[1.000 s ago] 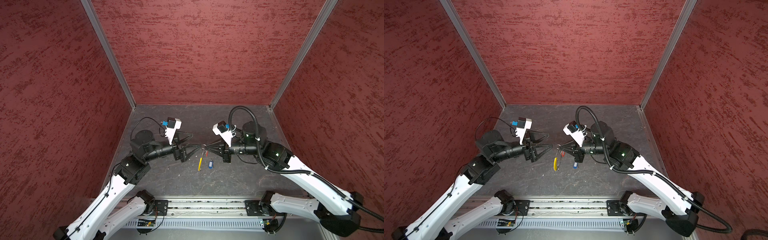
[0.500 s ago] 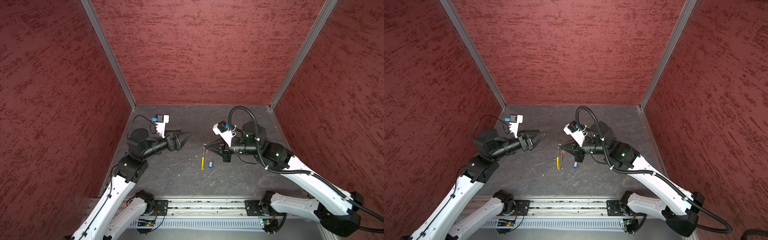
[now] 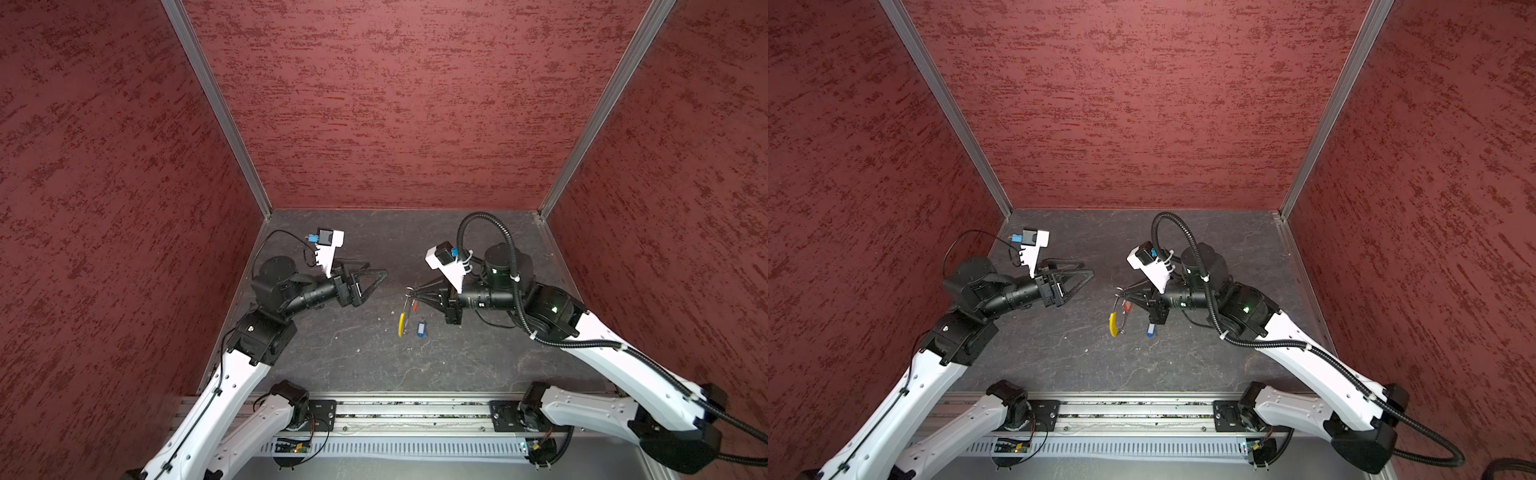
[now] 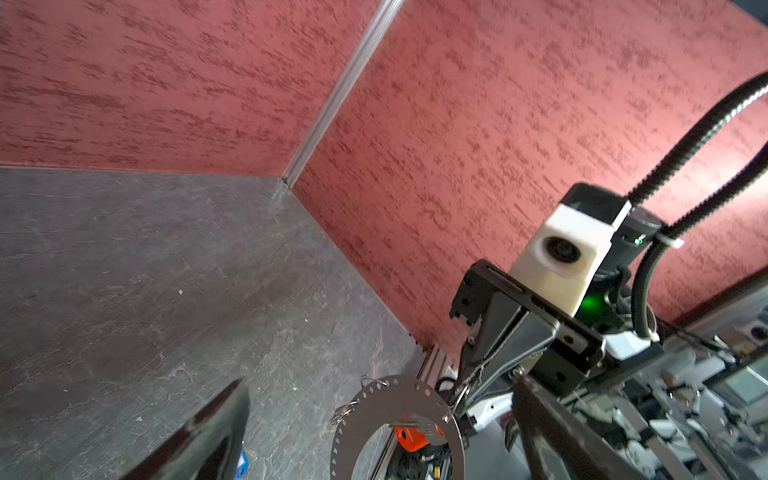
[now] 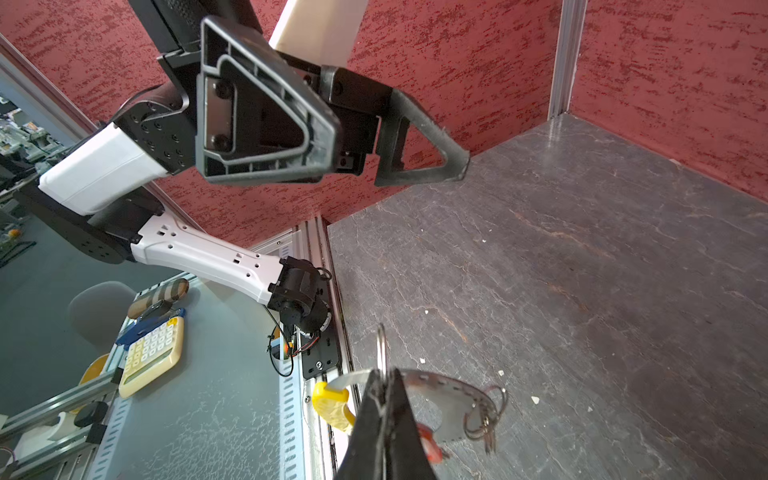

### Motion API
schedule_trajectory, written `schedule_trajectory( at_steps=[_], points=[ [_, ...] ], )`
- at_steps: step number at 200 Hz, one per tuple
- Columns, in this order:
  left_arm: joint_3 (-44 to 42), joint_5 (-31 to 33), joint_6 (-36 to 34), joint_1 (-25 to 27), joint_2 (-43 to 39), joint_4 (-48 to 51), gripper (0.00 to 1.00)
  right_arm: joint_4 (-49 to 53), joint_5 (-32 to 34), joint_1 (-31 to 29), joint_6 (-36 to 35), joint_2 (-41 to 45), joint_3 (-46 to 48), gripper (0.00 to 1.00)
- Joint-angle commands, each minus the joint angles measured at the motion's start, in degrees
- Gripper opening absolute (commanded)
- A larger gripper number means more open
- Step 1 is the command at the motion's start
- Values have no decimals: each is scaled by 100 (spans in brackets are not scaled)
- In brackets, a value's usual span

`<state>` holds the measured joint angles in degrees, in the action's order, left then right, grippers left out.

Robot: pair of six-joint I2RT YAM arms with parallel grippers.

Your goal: Remove the keys from the keyring

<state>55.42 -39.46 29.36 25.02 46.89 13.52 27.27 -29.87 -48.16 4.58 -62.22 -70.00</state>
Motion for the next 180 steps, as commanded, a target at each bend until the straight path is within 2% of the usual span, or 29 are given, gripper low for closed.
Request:
schedule_trajectory(
  at_steps=[1, 24, 42, 58, 105, 139, 162, 180],
  points=[
    [372, -426, -795, 342, 274, 626, 84, -100, -221, 9, -188, 13, -61, 0],
    [638, -303, -1390, 803, 429, 1108, 68, 105, -299, 13, -295, -83, -194, 0],
    [780, -214, -1654, 992, 496, 1351, 59, 160, -363, 17, -334, -106, -231, 0],
    [837, -272, -1728, 1037, 535, 1415, 57, 173, -407, 14, -335, -123, -247, 0],
    [952, -143, -1846, 1158, 700, 1573, 40, 141, -482, 14, -320, -150, -288, 0],
    [1067, -180, -1982, 1285, 805, 1684, 36, 130, -516, 11, -320, -169, -313, 0],
    [1072, -167, -2008, 1303, 796, 1678, 25, 134, -494, 9, -320, -168, -312, 0],
    [1068, -160, -2005, 1308, 769, 1662, 25, 139, -494, 10, -320, -168, -295, 0]
  ],
)
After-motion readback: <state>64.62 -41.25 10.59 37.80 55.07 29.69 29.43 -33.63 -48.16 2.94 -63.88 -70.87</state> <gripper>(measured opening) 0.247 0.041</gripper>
